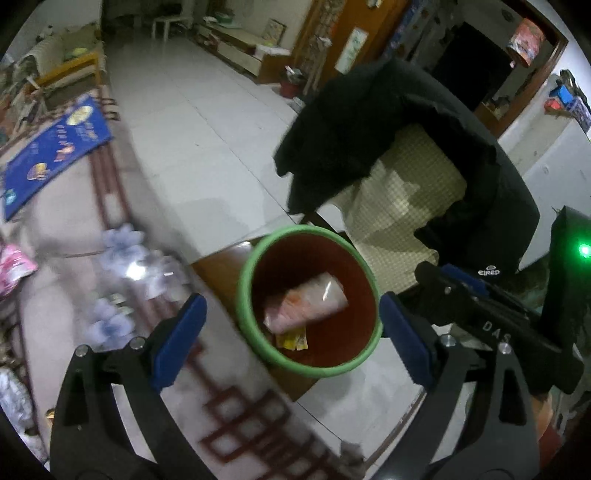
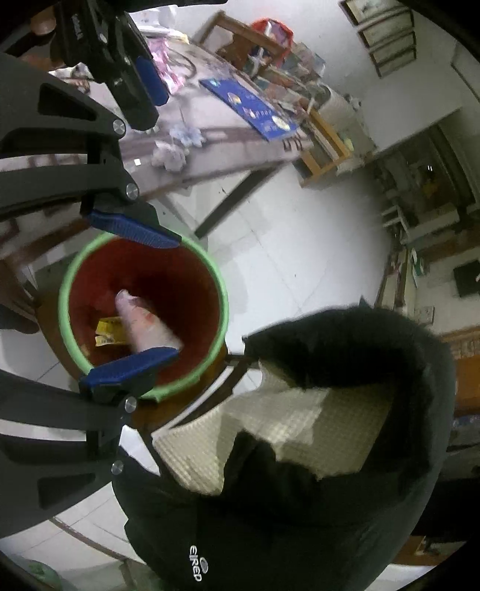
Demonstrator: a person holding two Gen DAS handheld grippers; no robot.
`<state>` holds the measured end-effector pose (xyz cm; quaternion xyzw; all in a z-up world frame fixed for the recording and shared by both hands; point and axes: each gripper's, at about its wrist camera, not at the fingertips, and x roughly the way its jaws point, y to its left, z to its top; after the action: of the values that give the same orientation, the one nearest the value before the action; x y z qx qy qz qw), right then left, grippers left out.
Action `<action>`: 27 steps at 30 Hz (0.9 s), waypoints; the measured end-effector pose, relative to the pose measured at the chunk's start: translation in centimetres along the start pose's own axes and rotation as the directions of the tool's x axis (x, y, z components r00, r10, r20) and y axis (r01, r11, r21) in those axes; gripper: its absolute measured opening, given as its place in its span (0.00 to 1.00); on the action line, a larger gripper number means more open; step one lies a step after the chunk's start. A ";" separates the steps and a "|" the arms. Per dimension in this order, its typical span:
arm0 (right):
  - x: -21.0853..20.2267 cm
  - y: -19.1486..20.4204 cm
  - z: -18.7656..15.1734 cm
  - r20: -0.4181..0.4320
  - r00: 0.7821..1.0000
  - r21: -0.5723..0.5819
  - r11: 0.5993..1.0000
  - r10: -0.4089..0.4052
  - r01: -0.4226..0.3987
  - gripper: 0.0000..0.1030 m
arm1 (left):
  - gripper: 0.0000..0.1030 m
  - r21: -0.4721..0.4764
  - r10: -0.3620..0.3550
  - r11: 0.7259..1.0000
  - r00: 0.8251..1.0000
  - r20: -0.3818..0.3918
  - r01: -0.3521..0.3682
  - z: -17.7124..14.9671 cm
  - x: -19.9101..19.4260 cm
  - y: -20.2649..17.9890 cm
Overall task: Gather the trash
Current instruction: 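Carry both items to the green-rimmed bin and open both tools over it, then grasp the orange plastic bag with the left tool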
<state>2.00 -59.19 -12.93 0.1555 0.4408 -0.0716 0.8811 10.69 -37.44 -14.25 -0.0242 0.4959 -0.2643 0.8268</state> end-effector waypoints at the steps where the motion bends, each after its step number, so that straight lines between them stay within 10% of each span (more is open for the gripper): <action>1: -0.2 0.8 -0.1 -0.002 1.000 -0.016 1.000 0.014 -0.014 0.54 | 0.89 -0.011 0.012 1.000 1.000 0.017 -0.011 -0.3 -1.0 0.6; 15: -1.8 20.2 -8.1 -0.222 0.940 -0.398 0.855 0.260 -0.331 0.57 | 0.89 -0.330 0.239 0.925 0.963 0.125 -0.187 -9.6 -15.7 15.4; 21: -2.1 28.2 -12.9 -0.320 0.892 -0.464 0.767 0.321 -0.443 0.58 | 0.90 -0.507 0.472 0.765 0.882 0.020 -0.398 -18.8 -22.2 24.7; 27: -2.0 35.1 -17.1 -0.384 0.857 -0.486 0.714 0.344 -0.504 0.58 | 0.90 -0.610 0.543 0.618 0.830 -0.125 -0.496 -27.1 -26.8 31.0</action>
<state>-2.84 -20.37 -13.57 -0.0097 0.5073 0.2911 0.8111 -8.94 7.57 -15.74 -0.1589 0.5095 0.1648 0.8295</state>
